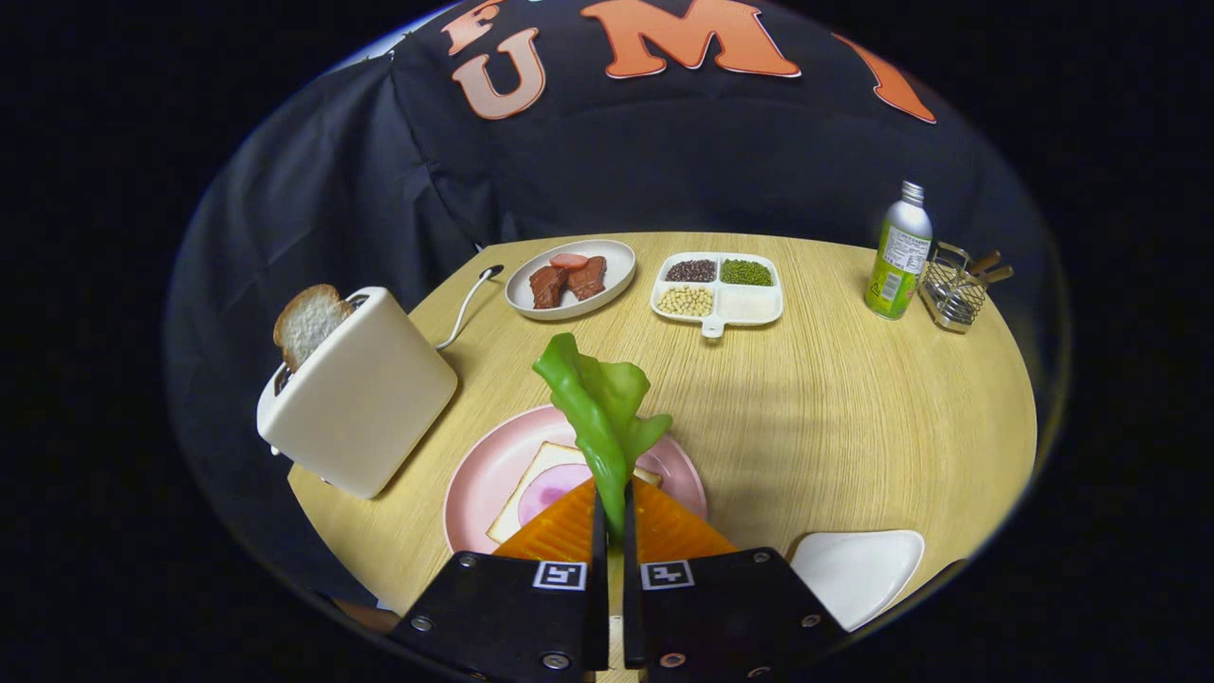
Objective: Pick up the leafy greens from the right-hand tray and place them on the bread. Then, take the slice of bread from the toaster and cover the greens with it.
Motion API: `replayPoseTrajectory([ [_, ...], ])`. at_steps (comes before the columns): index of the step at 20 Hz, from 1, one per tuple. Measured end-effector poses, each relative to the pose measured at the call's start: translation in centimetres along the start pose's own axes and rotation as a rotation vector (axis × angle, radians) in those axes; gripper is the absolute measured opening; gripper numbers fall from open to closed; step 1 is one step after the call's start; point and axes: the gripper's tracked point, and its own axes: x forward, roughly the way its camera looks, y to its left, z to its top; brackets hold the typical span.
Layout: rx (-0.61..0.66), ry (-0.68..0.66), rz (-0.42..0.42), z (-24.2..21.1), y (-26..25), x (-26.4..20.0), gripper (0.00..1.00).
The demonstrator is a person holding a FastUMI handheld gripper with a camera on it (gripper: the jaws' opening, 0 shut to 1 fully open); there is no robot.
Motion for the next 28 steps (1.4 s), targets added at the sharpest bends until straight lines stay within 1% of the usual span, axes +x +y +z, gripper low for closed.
replayPoseTrajectory([
  [4, -0.024, 0.038, 0.001, -1.0, 1.2, 1.5, 0.08],
  [6, -0.037, 0.058, -0.003, -1.5, 1.7, 2.0, 0.10],
  [8, -0.053, 0.072, 0.001, -1.8, 2.6, 2.4, 0.15],
  [10, -0.066, 0.102, 0.018, -2.6, 3.8, 2.6, 0.24],
  [11, -0.071, 0.119, 0.018, -3.0, 4.3, 2.7, 0.34],
  [12, -0.086, 0.128, 0.020, -3.2, 4.8, 2.7, 0.41],
  [13, -0.106, 0.128, 0.021, -3.2, 5.2, 2.7, 0.53],
  [14, -0.124, 0.127, 0.021, -3.3, 5.5, 2.8, 0.57],
  [16, -0.146, 0.118, 0.009, -2.9, 5.7, 2.8, 0.68],
  [18, -0.139, 0.109, 0.006, -2.4, 6.2, 2.5, 0.73],
  [23, -0.131, 0.070, 0.037, 0.2, 8.7, 0.7, 0.85],
  [26, -0.071, 0.069, 0.082, 2.1, 10.9, -0.2, 0.92],
  [27, -0.056, 0.068, 0.090, 2.8, 11.3, -0.3, 0.97],
  [28, -0.045, 0.065, 0.095, 3.5, 11.8, -0.6, 0.98],
])
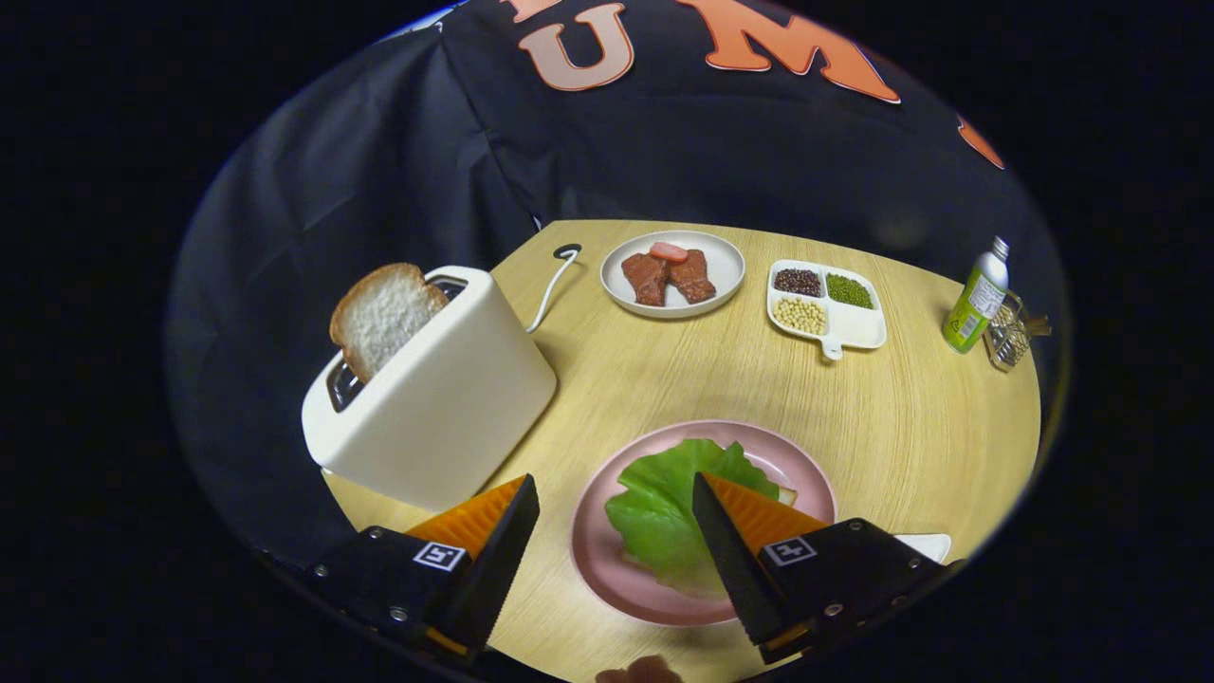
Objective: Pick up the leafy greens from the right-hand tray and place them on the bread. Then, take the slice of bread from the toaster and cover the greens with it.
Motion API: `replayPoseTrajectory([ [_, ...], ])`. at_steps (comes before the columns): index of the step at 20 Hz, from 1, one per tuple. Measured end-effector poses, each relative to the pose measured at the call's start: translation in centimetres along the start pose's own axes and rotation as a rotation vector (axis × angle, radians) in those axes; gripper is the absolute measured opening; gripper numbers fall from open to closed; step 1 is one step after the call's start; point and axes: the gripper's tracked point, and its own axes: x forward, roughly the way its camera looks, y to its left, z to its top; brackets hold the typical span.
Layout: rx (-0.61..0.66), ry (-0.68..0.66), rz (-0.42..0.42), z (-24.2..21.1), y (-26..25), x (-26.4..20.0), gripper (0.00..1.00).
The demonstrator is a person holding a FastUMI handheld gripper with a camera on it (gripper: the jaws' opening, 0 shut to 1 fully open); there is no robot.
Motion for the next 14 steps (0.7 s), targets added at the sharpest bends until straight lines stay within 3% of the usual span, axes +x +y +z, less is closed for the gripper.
replayPoseTrajectory([
  [7, 0.091, 0.030, 0.146, 3.3, 5.8, -0.4, 0.99],
  [14, 0.043, 0.036, 0.199, 7.0, 10.9, -0.6, 0.99],
])
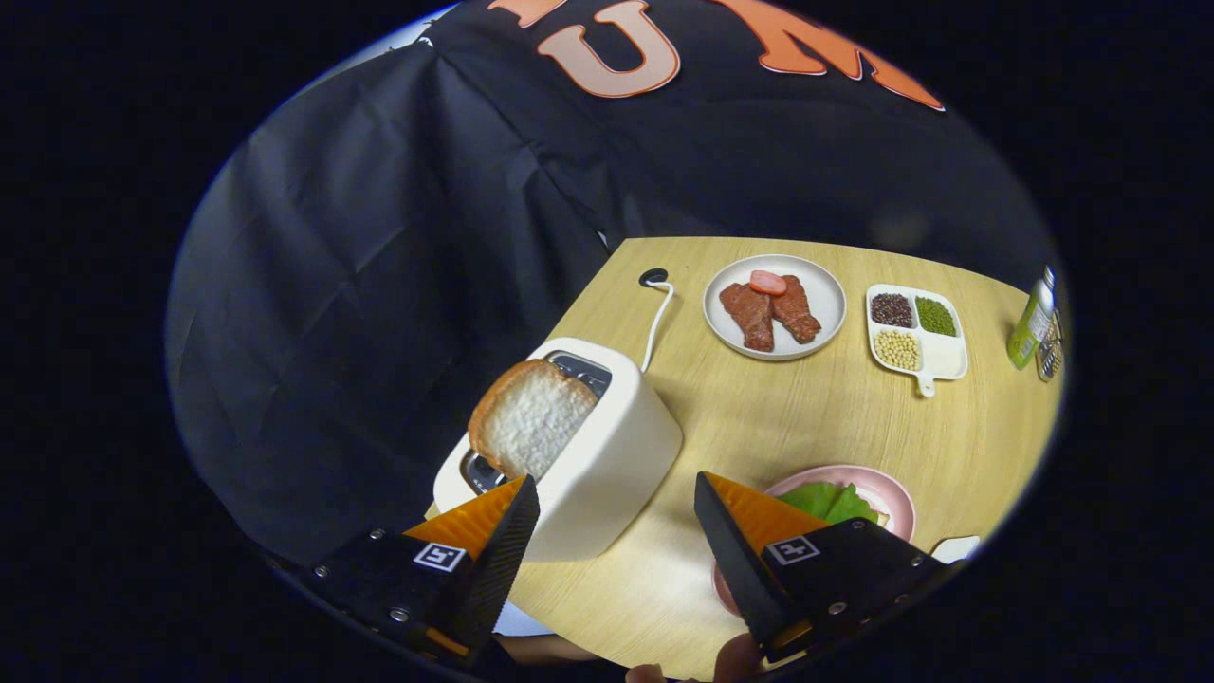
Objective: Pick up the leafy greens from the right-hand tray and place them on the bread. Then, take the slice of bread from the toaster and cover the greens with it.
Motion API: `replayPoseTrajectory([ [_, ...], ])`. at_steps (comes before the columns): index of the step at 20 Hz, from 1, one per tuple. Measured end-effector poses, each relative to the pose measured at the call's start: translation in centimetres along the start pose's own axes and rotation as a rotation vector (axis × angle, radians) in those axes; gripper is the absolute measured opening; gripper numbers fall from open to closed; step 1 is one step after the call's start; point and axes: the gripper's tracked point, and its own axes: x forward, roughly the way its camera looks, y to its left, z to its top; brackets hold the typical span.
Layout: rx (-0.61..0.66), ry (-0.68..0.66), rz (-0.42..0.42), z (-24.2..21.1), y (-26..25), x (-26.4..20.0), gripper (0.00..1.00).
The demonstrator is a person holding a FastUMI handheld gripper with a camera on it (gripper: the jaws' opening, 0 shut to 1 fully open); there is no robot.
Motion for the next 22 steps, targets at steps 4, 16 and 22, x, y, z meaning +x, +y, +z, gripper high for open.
replayPoseTrajectory([
  [4, -0.034, -0.005, -0.009, 2.6, 2.0, 0.8, 0.99],
  [16, -0.018, 0.176, -0.051, 1.7, 5.0, 5.7, 0.95],
  [22, 0.061, 0.212, -0.065, 1.6, 4.7, 6.5, 0.81],
])
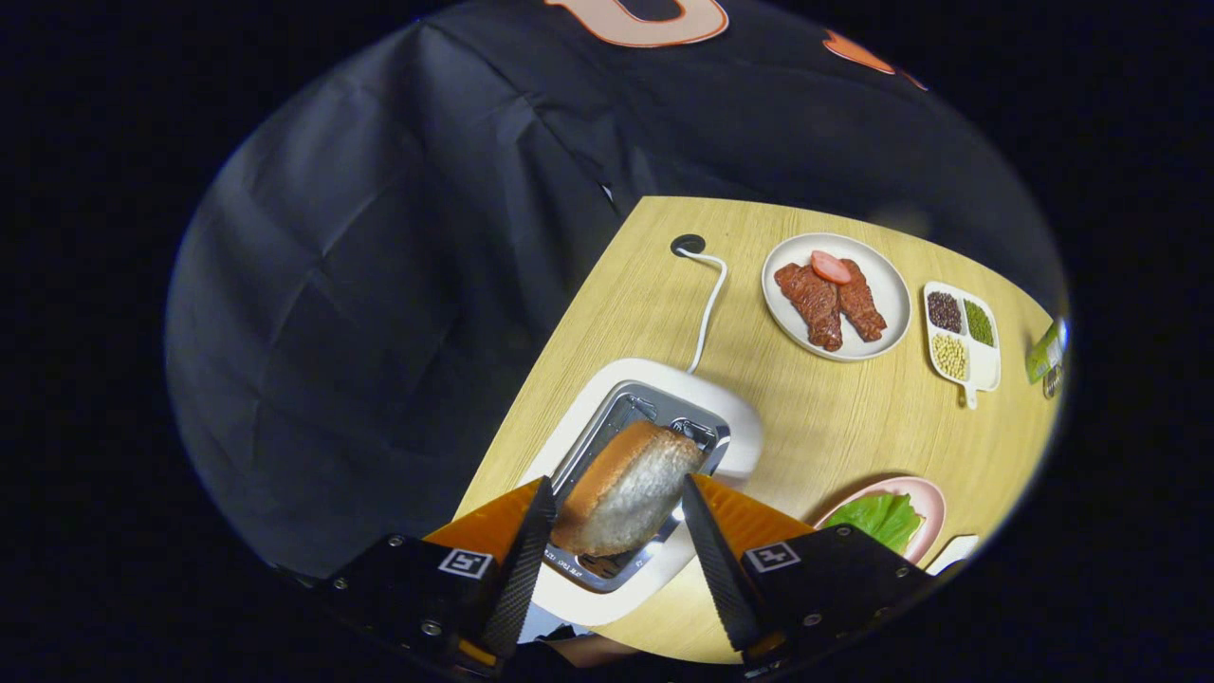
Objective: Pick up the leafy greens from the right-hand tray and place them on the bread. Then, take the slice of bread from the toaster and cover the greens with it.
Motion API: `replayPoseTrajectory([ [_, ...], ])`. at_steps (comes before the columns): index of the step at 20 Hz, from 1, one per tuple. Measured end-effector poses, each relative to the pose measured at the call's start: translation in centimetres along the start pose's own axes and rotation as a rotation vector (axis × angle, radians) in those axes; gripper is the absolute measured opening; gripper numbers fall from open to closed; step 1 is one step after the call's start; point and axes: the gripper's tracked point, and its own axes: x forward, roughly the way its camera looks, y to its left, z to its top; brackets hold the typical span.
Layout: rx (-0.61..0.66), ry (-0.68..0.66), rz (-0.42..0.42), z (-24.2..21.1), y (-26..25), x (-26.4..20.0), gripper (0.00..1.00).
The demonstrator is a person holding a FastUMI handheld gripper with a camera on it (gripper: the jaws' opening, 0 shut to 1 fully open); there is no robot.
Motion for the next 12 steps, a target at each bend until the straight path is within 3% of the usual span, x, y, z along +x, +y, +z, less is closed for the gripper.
replayPoseTrajectory([
  [4, 0.001, 0.005, -0.027, 0.1, -1.2, -0.1, 0.64],
  [10, 0.029, -0.028, 0.019, 0.1, -2.4, -0.9, 0.22],
  [12, 0.023, -0.052, 0.031, 0.2, -2.7, -1.5, 0.17],
])
